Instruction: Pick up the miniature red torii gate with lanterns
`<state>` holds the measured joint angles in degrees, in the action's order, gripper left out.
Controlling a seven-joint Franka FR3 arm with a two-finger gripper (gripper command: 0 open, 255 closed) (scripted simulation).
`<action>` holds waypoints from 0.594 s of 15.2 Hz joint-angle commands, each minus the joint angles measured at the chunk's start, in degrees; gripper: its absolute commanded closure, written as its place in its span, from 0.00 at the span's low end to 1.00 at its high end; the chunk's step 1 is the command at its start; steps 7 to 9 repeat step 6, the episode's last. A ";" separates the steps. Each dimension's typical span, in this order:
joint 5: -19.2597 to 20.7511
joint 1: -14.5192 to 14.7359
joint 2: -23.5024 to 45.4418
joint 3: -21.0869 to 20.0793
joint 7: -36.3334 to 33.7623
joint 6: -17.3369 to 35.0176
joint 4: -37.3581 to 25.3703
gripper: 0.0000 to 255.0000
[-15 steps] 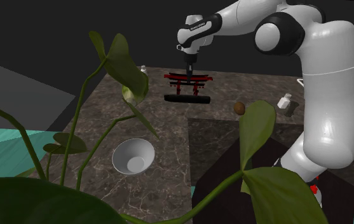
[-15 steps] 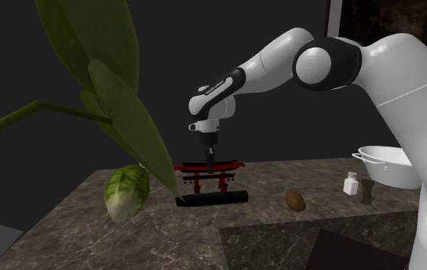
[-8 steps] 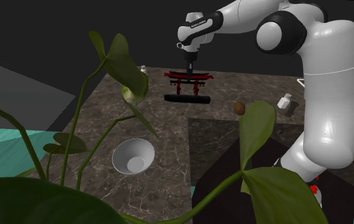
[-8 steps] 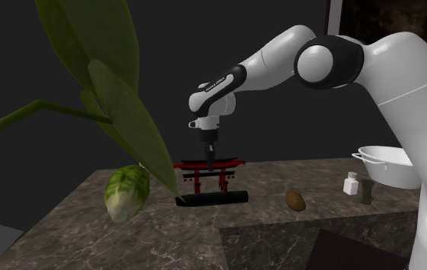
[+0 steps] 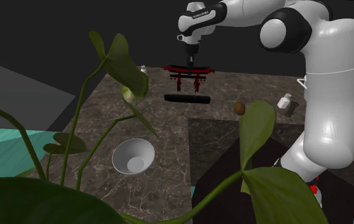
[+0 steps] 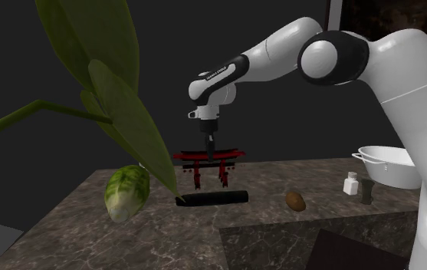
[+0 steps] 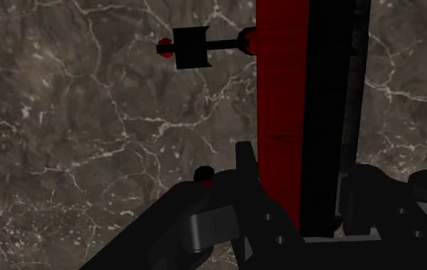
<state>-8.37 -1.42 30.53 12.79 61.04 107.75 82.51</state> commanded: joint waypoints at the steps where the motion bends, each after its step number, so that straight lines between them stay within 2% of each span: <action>1: 0.13 -0.07 -0.43 0.09 -0.05 -1.40 -0.99 1.00; 4: 0.28 -0.11 -0.91 0.17 -0.21 -3.44 -2.57 1.00; 9: 0.29 -0.12 -0.94 0.17 -0.22 -3.54 -2.65 1.00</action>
